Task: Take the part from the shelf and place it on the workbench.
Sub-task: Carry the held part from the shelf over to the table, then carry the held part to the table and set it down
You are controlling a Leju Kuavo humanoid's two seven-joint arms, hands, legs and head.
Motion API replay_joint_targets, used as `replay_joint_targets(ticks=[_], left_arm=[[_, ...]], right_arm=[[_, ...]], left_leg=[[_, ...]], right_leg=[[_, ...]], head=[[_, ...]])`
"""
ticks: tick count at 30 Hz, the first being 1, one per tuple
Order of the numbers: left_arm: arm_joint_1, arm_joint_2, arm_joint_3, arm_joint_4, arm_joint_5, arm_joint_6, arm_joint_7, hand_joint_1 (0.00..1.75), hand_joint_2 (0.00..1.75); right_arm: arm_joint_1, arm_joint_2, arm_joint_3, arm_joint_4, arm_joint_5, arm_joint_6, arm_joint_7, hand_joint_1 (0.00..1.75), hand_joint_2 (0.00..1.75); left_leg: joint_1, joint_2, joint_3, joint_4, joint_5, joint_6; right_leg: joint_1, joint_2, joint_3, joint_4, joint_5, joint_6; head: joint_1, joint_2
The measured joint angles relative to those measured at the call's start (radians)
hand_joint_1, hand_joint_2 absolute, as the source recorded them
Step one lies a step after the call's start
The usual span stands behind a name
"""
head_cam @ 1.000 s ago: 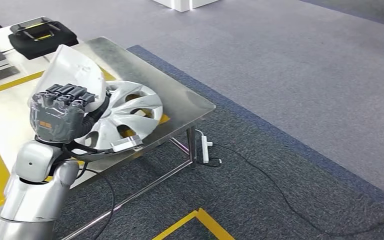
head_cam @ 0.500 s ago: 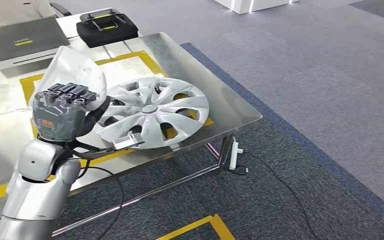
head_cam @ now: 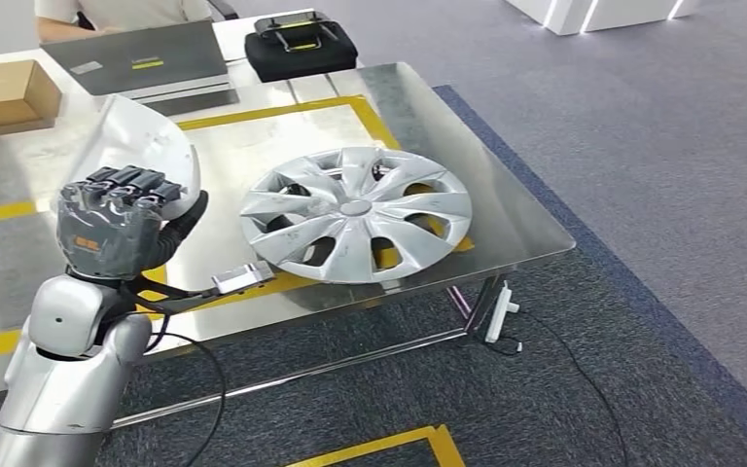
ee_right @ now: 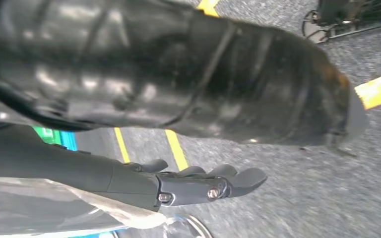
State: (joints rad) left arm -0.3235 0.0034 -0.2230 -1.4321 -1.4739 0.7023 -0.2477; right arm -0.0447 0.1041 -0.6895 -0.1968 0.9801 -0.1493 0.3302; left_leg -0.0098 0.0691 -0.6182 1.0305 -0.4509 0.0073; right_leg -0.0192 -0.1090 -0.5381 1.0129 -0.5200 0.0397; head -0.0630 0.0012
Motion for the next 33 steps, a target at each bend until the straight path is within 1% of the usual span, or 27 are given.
replay_joint_targets(ticks=[2,3,4,6,7,8,9,10,11,12,13,14,15,16,17,18,20,21,22,23,24,25,26,27,29,30,33], left_arm=[[0.001,0.003,-0.002,0.001,-0.001,0.0,0.007,1.75,1.75],[0.001,0.005,-0.002,0.001,-0.001,0.0,0.009,1.75,1.75],[0.0,0.006,-0.003,0.002,-0.001,0.0,0.011,1.75,1.75],[-0.003,0.006,-0.005,0.005,-0.002,0.0,0.012,1.75,1.75],[-0.003,0.005,-0.007,0.007,-0.003,0.0,0.012,1.75,1.75],[-0.003,0.005,-0.009,0.009,-0.003,0.0,0.013,1.75,1.75],[-0.002,0.006,-0.01,0.012,-0.003,0.0,0.014,1.75,1.75],[-0.001,0.006,-0.011,0.013,-0.003,0.0,0.014,1.75,1.75],[-0.001,0.006,-0.011,0.014,-0.003,0.0,0.014,1.75,1.75],[-0.001,0.006,-0.012,0.015,-0.003,0.0,0.014,1.75,1.75],[-0.002,0.006,-0.012,0.016,-0.003,0.0,0.014,1.75,1.75],[-0.004,0.006,-0.013,0.016,-0.003,0.0,0.014,1.75,1.75],[-0.005,0.006,-0.013,0.018,-0.002,0.0,0.015,1.75,1.75],[-0.006,0.006,-0.014,0.019,-0.002,0.0,0.015,1.75,1.75],[-0.006,0.007,-0.014,0.02,-0.002,0.0,0.016,1.75,1.75],[-0.005,0.008,-0.015,0.021,-0.002,0.0,0.016,1.75,1.75],[-0.009,0.01,-0.016,0.023,-0.001,0.0,0.017,1.75,1.75],[-0.011,0.01,-0.017,0.023,-0.001,0.0,0.018,1.75,1.75],[-0.013,0.01,-0.018,0.025,-0.001,0.0,0.019,1.75,1.75],[-0.013,0.01,-0.018,0.026,0.0,0.0,0.021,1.75,1.75],[-0.012,0.01,-0.018,0.028,0.0,0.0,0.023,1.75,1.75],[-0.011,0.01,-0.019,0.03,-0.001,0.0,0.025,1.75,1.75],[-0.012,0.011,-0.019,0.032,-0.001,0.0,0.027,1.75,1.75],[-0.012,0.013,-0.019,0.033,-0.001,0.0,0.029,1.75,1.75],[-0.013,0.016,-0.02,0.033,-0.002,0.0,0.036,1.75,1.75],[-0.013,0.017,-0.02,0.033,-0.002,0.0,0.039,1.75,1.75],[-0.012,0.023,-0.02,0.034,-0.002,0.0,0.043,1.75,1.75]], right_arm=[[-0.003,0.0,0.0,0.0,0.002,0.001,-0.004,0.0,0.0],[-0.005,0.0,0.0,0.0,0.003,0.002,-0.006,0.0,0.0],[-0.006,0.0,0.0,0.0,0.003,0.002,-0.008,0.0,0.0],[-0.005,0.0,0.0,0.0,0.004,0.004,-0.012,0.0,0.0],[-0.004,0.0,0.001,0.0,0.004,0.005,-0.014,0.0,0.0],[-0.002,0.0,0.001,0.0,0.004,0.005,-0.014,0.0,0.0],[0.0,-0.001,0.0,0.0,0.004,0.005,-0.014,0.0,0.0],[0.002,-0.001,0.0,0.0,0.004,0.005,-0.013,0.0,0.0],[0.003,-0.001,0.0,0.0,0.004,0.005,-0.013,0.0,0.0],[0.002,-0.001,0.0,0.0,0.004,0.006,-0.013,0.0,0.0],[0.002,-0.001,0.0,0.0,0.004,0.006,-0.013,0.0,0.0],[0.001,-0.001,0.0,0.0,0.004,0.007,-0.014,0.0,0.0],[0.001,-0.001,0.0,0.001,0.004,0.008,-0.014,0.0,0.0],[0.0,-0.001,0.0,0.001,0.004,0.009,-0.014,0.0,0.0],[0.0,0.0,0.0,0.001,0.004,0.009,-0.014,0.0,0.0],[-0.001,0.0,0.0,0.0,0.004,0.009,-0.014,0.0,0.0],[0.0,0.0,0.0,0.0,0.005,0.009,-0.013,0.0,0.0],[0.0,-0.001,0.0,0.0,0.005,0.009,-0.013,0.0,0.0],[0.001,-0.001,0.0,0.0,0.005,0.009,-0.013,0.0,0.0],[0.002,-0.001,0.0,0.0,0.005,0.009,-0.013,0.0,0.0],[0.002,-0.001,0.0,0.0,0.006,0.009,-0.014,0.0,0.0],[0.002,-0.001,0.0,0.0,0.006,0.009,-0.014,0.0,0.0],[0.002,-0.001,0.0,0.0,0.007,0.008,-0.014,0.0,0.0],[0.001,-0.001,0.0,0.0,0.006,0.006,-0.015,0.0,0.0],[-0.002,-0.001,-0.001,0.0,0.002,-0.002,-0.019,0.0,0.0],[-0.004,-0.001,-0.001,0.0,-0.002,-0.007,-0.022,0.0,0.0],[-0.01,-0.001,-0.002,0.0,-0.007,-0.009,-0.027,0.0,0.0]], left_leg=[[-0.001,-0.02,0.0,-0.005,-0.001,0.013],[0.001,-0.032,0.003,-0.009,0.001,0.019],[0.004,-0.044,0.006,-0.014,0.003,0.026],[0.008,-0.065,0.009,-0.018,0.004,0.036],[0.008,-0.078,0.009,-0.018,0.004,0.039],[0.006,-0.092,0.009,-0.017,0.003,0.041],[0.005,-0.108,0.009,-0.016,0.002,0.041],[0.004,-0.124,0.01,-0.015,0.002,0.041],[0.004,-0.139,0.01,-0.014,0.001,0.04],[0.004,-0.153,0.011,-0.012,-0.001,0.038],[0.003,-0.166,0.01,-0.01,-0.002,0.035],[0.004,-0.178,0.007,-0.007,-0.003,0.03],[0.006,-0.19,0.004,-0.006,-0.002,0.025],[0.008,-0.201,0.0,-0.007,0.0,0.019],[0.009,-0.212,-0.002,-0.007,0.002,0.013],[0.008,-0.204,-0.004,-0.005,0.0,0.007],[0.003,-0.145,-0.026,0.044,-0.029,-0.006],[0.004,-0.109,-0.05,0.097,-0.056,-0.013],[0.007,-0.088,-0.083,0.164,-0.085,-0.019],[0.011,-0.082,-0.115,0.227,-0.107,-0.023],[0.015,-0.08,-0.135,0.264,-0.113,-0.026],[0.017,-0.079,-0.137,0.266,-0.1,-0.028],[0.018,-0.075,-0.118,0.226,-0.069,-0.027],[0.018,-0.07,-0.084,0.159,-0.029,-0.024],[0.013,-0.056,-0.019,0.036,0.013,-0.012],[0.009,-0.053,-0.004,0.005,0.015,-0.006],[0.007,-0.057,0.002,-0.013,0.005,0.009]], right_leg=[[0.001,-0.02,0.007,-0.005,-0.005,0.014],[-0.001,-0.012,0.008,-0.002,-0.011,0.019],[-0.002,0.01,0.002,0.016,-0.026,0.023],[-0.005,0.073,-0.046,0.115,-0.078,0.026],[-0.004,0.093,-0.083,0.184,-0.106,0.026],[-0.003,0.102,-0.117,0.242,-0.122,0.026],[-0.001,0.106,-0.139,0.27,-0.119,0.024],[0.0,0.109,-0.145,0.26,-0.096,0.021],[0.001,0.115,-0.132,0.213,-0.057,0.018],[0.0,0.133,-0.108,0.147,-0.017,0.013],[-0.002,0.158,-0.082,0.086,0.011,0.009],[-0.004,0.179,-0.061,0.041,0.024,0.005],[-0.004,0.193,-0.047,0.019,0.024,0.002],[-0.003,0.192,-0.041,0.014,0.02,-0.001],[-0.004,0.181,-0.035,0.009,0.02,-0.005],[-0.005,0.169,-0.031,0.005,0.021,-0.009],[-0.009,0.141,-0.021,-0.004,0.021,-0.021],[-0.008,0.126,-0.016,-0.006,0.019,-0.026],[-0.007,0.112,-0.012,-0.007,0.016,-0.03],[-0.006,0.097,-0.01,-0.006,0.013,-0.031],[-0.006,0.083,-0.007,-0.006,0.01,-0.031],[-0.006,0.069,-0.003,-0.006,0.007,-0.03],[-0.006,0.058,0.002,-0.006,0.003,-0.028],[-0.006,0.049,0.008,-0.006,-0.001,-0.024],[-0.003,0.037,0.014,-0.006,-0.01,-0.013],[-0.002,0.032,0.015,-0.007,-0.012,-0.007],[-0.002,0.027,0.018,-0.011,-0.017,0.011]], head=[[0.001,0.0],[0.004,0.0],[0.006,0.0],[0.013,0.0],[0.015,0.0],[0.017,0.0],[0.017,0.0],[0.017,0.0],[0.017,0.0],[0.017,0.0],[0.017,0.0],[0.017,0.0],[0.017,0.0],[0.017,0.0],[0.017,0.0],[0.016,0.0],[0.008,0.0],[0.003,0.0],[-0.001,0.0],[-0.001,0.0],[-0.002,0.0],[-0.002,0.0],[-0.002,0.0],[-0.002,0.0],[-0.001,0.0],[-0.001,0.0],[0.0,0.0]])
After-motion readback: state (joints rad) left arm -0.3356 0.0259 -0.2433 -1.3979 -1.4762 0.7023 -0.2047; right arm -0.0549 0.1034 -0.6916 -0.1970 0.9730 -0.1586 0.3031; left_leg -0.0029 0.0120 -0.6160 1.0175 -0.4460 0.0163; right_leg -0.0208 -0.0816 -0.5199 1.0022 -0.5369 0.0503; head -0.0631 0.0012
